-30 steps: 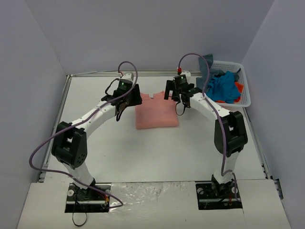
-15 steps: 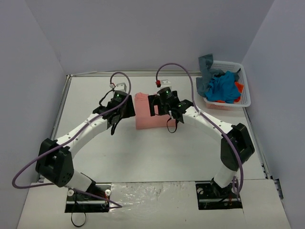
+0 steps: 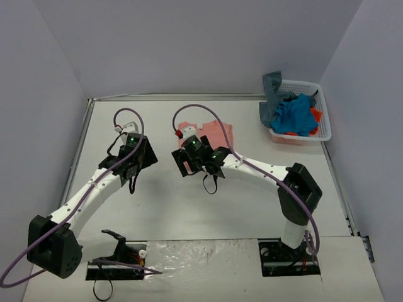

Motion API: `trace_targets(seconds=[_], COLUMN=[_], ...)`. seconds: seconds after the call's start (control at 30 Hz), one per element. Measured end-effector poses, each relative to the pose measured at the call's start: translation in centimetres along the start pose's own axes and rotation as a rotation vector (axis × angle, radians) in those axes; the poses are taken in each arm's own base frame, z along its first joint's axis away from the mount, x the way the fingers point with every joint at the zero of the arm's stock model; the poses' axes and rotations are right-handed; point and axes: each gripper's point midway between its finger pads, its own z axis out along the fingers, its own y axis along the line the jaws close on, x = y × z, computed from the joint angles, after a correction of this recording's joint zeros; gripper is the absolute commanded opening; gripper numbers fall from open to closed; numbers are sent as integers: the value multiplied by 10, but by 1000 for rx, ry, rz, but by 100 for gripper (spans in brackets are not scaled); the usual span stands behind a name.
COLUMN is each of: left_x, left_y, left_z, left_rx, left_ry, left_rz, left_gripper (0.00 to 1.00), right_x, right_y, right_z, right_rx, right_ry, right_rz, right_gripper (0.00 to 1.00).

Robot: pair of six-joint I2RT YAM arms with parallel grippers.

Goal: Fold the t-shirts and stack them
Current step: Put the neatly folded tshirt into the corner of the board with the left arm

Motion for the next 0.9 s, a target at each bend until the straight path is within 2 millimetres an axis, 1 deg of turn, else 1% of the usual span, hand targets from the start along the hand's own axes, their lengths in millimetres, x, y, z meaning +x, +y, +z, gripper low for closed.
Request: trace_targets(seconds=[0.07, 0.1, 0.13, 0.23, 0.3, 0.47, 0.7, 0.83, 0.9], left_x=[-1, -1, -2, 0, 4, 17, 13, 12, 13], left_y=[10, 13, 16, 25, 30, 42, 48, 49, 51], left_z=[-1, 0, 1, 5, 7, 12, 13, 14, 15], left_rx=[-9, -15, -20, -29, -33, -44, -36, -28, -26], left_ry=[1, 5, 9, 26, 39, 84, 86, 91, 89], left_rz=[-24, -31, -39, -60, -70, -90, -124, -136, -141], left_gripper=[47, 47, 47, 47, 47, 47, 47, 47, 47], right_x=[4, 6, 11, 18, 22, 24, 25, 23, 25], right_y=[12, 15, 23, 32, 35, 35, 33, 39, 42], right_z=[7, 10, 16, 26, 33, 45, 57, 64, 67], right_rx=[-2, 1, -3, 2, 10, 41, 93, 119, 127], right_ry=[11, 16, 28, 47, 56, 63, 67, 59, 62], right_rz=[-45, -63, -91, -141, -165, -206, -262, -296, -316], right_gripper=[89, 89, 89, 88, 88, 88, 88, 88, 88])
